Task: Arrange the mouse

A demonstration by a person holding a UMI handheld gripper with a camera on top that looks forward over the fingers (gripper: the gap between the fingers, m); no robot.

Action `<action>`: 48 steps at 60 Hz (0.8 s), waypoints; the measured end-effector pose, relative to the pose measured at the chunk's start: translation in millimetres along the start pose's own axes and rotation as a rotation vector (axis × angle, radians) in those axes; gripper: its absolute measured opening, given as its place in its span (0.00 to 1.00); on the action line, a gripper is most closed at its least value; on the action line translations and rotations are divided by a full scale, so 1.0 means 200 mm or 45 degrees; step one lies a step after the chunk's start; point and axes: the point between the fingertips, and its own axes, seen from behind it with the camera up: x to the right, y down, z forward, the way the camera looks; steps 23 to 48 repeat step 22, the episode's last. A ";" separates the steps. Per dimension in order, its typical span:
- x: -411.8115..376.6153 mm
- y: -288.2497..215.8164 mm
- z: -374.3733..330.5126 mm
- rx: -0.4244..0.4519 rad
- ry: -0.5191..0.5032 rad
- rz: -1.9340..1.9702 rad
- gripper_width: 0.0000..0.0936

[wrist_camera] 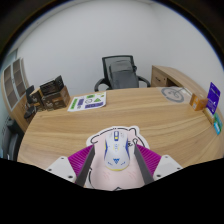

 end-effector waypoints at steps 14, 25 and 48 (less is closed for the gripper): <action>-0.19 0.03 -0.43 0.112 0.043 0.031 0.87; -0.35 0.14 -0.74 0.140 0.071 0.020 0.87; -0.35 0.14 -0.74 0.140 0.071 0.020 0.87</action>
